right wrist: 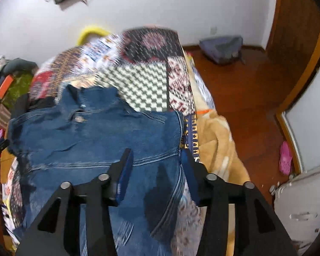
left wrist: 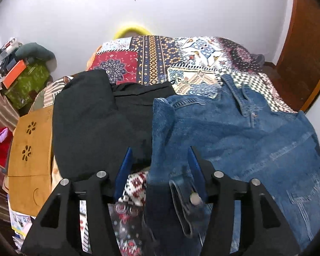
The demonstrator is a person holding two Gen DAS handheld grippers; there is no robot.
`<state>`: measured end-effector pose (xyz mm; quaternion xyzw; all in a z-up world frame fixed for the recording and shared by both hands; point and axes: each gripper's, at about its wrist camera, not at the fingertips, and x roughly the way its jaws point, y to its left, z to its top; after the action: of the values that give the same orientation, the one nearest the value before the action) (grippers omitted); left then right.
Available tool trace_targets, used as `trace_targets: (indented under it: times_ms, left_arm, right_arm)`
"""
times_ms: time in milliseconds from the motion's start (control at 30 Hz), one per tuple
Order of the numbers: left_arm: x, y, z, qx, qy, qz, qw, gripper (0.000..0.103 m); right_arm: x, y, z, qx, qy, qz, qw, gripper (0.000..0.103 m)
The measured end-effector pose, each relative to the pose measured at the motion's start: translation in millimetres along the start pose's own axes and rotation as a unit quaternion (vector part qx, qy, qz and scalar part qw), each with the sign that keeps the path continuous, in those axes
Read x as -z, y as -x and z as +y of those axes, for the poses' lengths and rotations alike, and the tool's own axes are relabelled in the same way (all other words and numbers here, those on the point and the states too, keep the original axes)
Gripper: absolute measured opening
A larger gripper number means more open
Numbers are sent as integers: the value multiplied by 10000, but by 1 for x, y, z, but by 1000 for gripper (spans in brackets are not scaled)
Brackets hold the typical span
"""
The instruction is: Fold large clothes
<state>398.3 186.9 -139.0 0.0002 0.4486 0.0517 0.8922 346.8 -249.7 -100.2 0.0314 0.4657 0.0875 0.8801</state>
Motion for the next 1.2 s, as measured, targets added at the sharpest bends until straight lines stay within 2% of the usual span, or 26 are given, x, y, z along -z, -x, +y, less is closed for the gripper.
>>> trace_targets:
  times_ms: [100,167,233,367,567,733,867,967,1033,1200]
  left_arm:
    - [7,21,-1,61,-29,-35,10000,61]
    - [12,36,-2,74,-48,-92,9999,68]
    - [21,52,-2,132,-66,-109,9998,72]
    - [44,72,0,328,-61,-55,9994,82]
    - [96,74,3,362,-157,349,9986,83]
    - [138,64,6,524,50,788,9955,83]
    - [170,49,10,902,309,1283,9871,83]
    - [189,37,13,998,469,1603,9809,83]
    - [201,33,16,1031,602,1724,9778,83]
    - [227,31,12,1230,771,1892,9712,83]
  right_arm:
    - [12,30,9,-49,235,-151,9996,45]
    - [19,45,13,-126,304,-236,9992,47]
    - [28,56,16,-206,355,-298,9987,52]
    - [53,73,20,-305,433,-389,9978,55]
    - [92,72,20,-450,370,-191,9981,55]
    - [123,64,14,-511,152,70,9986,55]
    - [148,55,4,-730,-309,352,9962,55]
    - [168,49,-2,-1062,-663,596,9903,55]
    - [177,46,-3,-1201,-754,697,9874,55]
    - [196,36,-4,-1242,-872,924,9841,55]
